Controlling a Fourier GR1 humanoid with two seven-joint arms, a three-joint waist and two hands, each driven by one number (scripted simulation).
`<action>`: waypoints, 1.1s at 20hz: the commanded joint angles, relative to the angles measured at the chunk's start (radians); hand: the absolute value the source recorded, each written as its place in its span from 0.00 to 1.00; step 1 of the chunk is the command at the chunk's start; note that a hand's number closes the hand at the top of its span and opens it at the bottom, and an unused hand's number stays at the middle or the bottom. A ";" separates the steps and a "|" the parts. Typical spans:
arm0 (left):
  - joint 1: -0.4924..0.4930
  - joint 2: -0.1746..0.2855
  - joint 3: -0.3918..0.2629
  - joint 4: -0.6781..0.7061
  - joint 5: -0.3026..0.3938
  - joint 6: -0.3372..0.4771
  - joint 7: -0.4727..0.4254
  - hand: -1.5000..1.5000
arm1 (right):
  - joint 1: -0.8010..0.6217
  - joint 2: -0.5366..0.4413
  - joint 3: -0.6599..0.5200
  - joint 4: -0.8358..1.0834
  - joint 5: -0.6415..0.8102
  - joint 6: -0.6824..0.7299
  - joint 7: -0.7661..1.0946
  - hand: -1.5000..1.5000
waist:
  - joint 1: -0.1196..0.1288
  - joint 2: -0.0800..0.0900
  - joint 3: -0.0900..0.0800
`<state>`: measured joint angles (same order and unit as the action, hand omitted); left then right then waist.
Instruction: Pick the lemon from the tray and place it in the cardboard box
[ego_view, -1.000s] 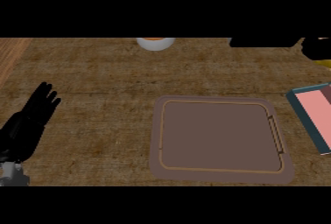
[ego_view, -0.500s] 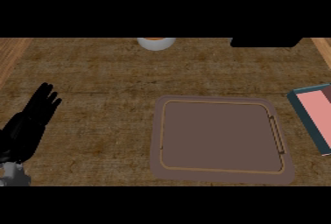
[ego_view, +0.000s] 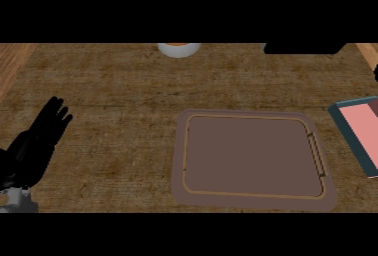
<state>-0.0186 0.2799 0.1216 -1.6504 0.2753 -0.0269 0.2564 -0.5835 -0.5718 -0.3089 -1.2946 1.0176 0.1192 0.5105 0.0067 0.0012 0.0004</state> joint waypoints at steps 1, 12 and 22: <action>-0.015 0.013 0.007 -0.015 -0.002 -0.002 0.035 0.50 | 0.066 0.028 -0.029 0.074 -0.054 0.001 -0.050 1.00 | -0.004 0.000 0.000; -0.005 0.019 0.060 0.019 0.035 -0.062 0.020 0.50 | 0.153 0.056 -0.114 0.174 -0.175 -0.088 -0.205 0.00 | -0.004 -0.001 0.000; -0.024 0.009 0.062 0.081 0.002 -0.061 -0.042 0.50 | 0.121 0.161 -0.372 0.011 -0.426 -0.345 -0.232 0.00 | -0.020 -0.001 0.000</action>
<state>-0.0254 0.2832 0.1716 -1.6238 0.2767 -0.0658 0.2487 -0.4659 -0.4377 -0.5951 -1.2563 0.6809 -0.1488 0.3124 -0.0096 -0.0026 0.0004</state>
